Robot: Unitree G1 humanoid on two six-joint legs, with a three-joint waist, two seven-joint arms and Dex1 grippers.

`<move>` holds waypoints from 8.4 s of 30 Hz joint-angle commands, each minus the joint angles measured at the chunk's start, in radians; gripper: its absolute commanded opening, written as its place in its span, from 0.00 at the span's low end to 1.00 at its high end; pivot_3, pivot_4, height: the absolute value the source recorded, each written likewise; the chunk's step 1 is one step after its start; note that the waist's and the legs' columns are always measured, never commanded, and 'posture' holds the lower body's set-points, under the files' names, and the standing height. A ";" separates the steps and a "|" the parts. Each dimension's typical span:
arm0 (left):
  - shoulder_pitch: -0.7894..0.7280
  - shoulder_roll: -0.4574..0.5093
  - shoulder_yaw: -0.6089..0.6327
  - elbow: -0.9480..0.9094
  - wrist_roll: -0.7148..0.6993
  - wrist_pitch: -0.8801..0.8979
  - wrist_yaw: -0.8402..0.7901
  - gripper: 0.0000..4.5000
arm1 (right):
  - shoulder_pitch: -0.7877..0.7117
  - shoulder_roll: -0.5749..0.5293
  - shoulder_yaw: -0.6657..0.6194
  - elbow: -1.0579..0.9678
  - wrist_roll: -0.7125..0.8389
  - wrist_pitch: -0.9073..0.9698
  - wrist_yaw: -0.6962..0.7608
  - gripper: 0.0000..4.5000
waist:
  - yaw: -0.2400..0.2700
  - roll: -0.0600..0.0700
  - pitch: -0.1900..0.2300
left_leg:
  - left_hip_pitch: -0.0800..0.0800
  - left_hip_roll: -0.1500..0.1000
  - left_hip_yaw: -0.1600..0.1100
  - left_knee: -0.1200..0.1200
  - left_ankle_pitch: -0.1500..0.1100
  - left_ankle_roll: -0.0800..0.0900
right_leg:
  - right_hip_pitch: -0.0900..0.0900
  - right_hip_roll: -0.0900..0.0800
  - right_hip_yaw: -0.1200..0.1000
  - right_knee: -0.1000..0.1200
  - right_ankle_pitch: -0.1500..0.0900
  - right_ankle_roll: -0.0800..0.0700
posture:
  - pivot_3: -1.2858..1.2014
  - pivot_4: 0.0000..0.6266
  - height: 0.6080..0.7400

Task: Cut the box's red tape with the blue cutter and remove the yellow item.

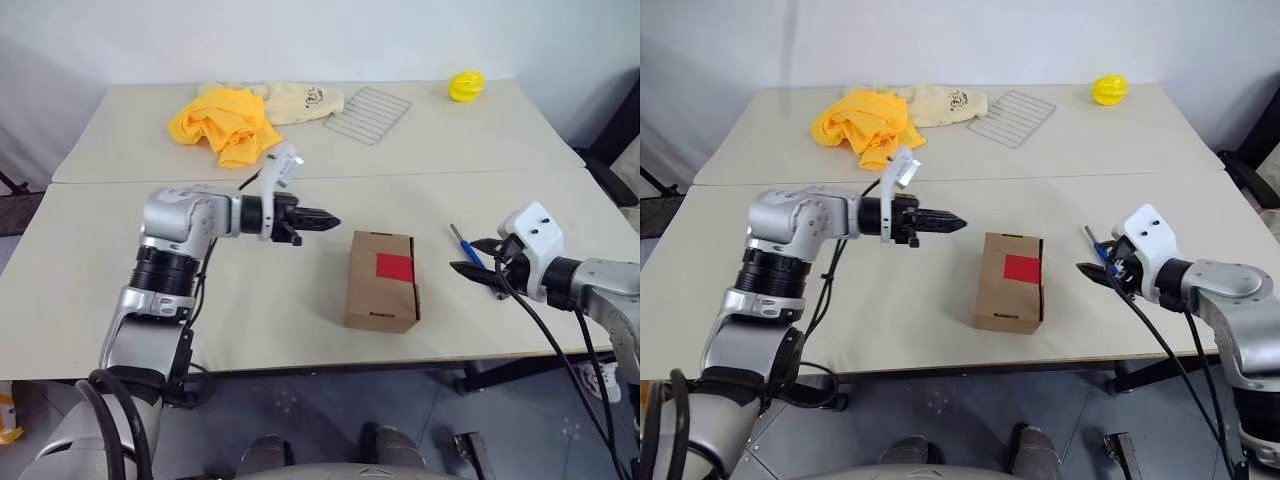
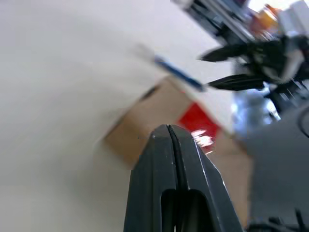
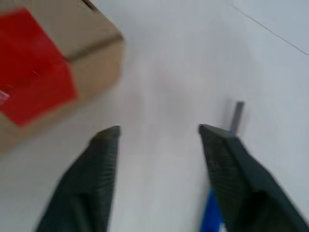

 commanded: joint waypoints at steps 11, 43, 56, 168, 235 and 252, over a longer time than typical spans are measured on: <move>-0.053 -0.127 -0.213 0.142 0.125 -0.184 -0.068 0.00 | -0.166 0.219 -0.095 -0.248 0.128 0.638 -0.313 0.99 | 0.003 0.000 0.000 | -0.001 0.000 0.000 0.000 0.000 0.000 | -0.001 0.000 0.000 0.000 0.000 0.000 | 0.52 0.24 1.00; 0.045 -0.113 -0.247 0.123 0.198 -0.170 -0.069 0.00 | 0.107 -0.045 0.109 -0.156 0.107 0.446 -0.230 0.99 | -0.001 -0.005 -0.004 | -0.009 0.000 0.000 0.003 0.000 0.000 | -0.009 0.000 0.001 0.002 0.000 0.000 | 0.52 0.24 1.00; 0.091 -0.081 -0.202 0.020 0.179 -0.080 -0.025 0.00 | 0.031 0.020 -0.078 0.004 0.207 0.391 -0.168 0.99 | -0.002 -0.007 -0.005 | -0.008 0.000 0.000 0.004 0.000 0.000 | -0.008 0.000 0.001 0.004 0.001 -0.001 | 0.52 0.24 1.00; 0.094 -0.015 -0.112 -0.188 -0.052 0.036 0.014 0.00 | -0.576 0.111 0.035 0.250 0.704 0.737 -0.523 0.01 | -0.024 -0.002 -0.004 | -0.011 0.000 0.001 0.002 0.000 0.000 | -0.012 0.000 0.001 0.003 0.001 0.000 | 0.52 0.24 1.00; -0.137 0.041 0.008 -0.042 -0.035 -0.041 -0.120 0.66 | -0.415 0.147 0.063 0.166 0.353 0.672 -0.346 0.00 | -0.020 0.005 -0.006 | -0.014 -0.001 0.003 0.002 0.002 0.003 | -0.013 0.000 0.002 0.000 0.006 0.000 | 0.52 0.24 1.00; -0.081 0.118 -0.343 -0.093 0.128 -0.163 -0.277 0.01 | -0.402 0.140 0.052 0.138 0.338 0.683 -0.332 0.00 | -0.023 0.006 -0.006 | -0.014 -0.001 0.003 0.002 0.002 0.003 | -0.013 0.000 0.003 0.000 0.006 0.000 | 0.52 0.24 1.00</move>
